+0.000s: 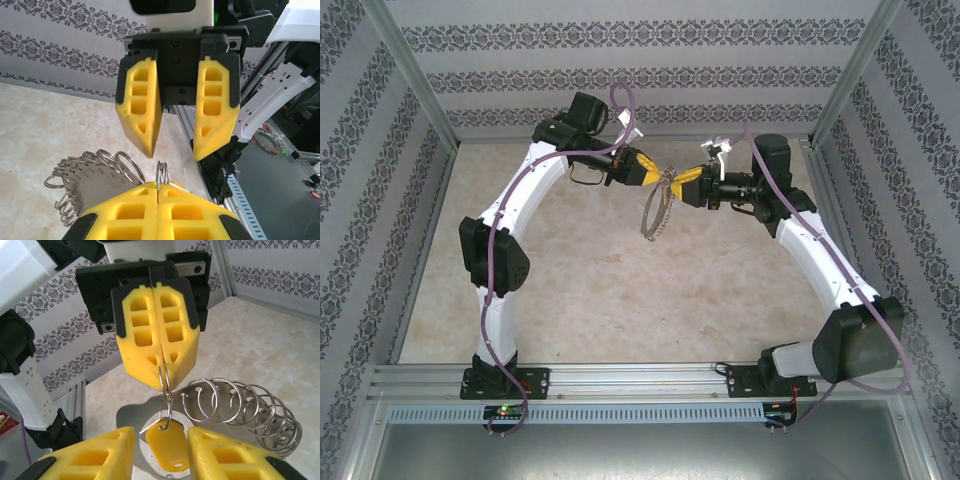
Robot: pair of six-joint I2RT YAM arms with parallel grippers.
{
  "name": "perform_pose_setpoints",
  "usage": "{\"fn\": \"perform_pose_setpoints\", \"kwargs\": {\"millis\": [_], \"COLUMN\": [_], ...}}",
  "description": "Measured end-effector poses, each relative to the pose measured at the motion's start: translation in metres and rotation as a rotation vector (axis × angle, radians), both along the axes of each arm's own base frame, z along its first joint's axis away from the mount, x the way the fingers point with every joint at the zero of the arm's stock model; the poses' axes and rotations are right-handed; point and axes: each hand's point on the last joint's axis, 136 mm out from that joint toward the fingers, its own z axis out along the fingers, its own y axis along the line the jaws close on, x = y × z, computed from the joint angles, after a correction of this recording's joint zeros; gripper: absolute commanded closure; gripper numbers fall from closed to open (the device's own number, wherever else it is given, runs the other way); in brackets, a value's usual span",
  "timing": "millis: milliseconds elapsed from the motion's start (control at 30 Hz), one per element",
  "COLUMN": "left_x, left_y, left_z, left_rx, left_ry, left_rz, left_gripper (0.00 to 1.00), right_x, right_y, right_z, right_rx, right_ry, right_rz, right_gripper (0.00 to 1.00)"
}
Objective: Put the keys on the keyring
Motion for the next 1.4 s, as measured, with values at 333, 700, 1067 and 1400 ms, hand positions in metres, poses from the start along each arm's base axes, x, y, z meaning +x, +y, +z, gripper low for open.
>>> {"fn": "perform_pose_setpoints", "kwargs": {"millis": [333, 700, 1067, 1400], "left_x": [0.0, 0.0, 0.0, 0.001], "left_y": [0.0, 0.0, 0.0, 0.0], "left_z": [0.0, 0.0, 0.0, -0.001], "left_rx": [0.002, 0.002, 0.002, 0.006], "left_ry": [0.007, 0.01, 0.01, 0.008], "left_rz": [0.002, 0.002, 0.002, 0.005], "left_gripper": [1.0, 1.0, 1.0, 1.0], "right_x": [0.004, 0.008, 0.007, 0.006], "right_y": [0.008, 0.01, 0.013, 0.025], "right_z": [-0.007, -0.004, -0.006, -0.021], "right_rx": [0.003, 0.021, 0.026, 0.028], "right_ry": [0.022, 0.021, 0.033, 0.081], "right_rz": [0.019, 0.025, 0.047, 0.102], "right_gripper": [0.7, 1.0, 1.0, 1.0]}}
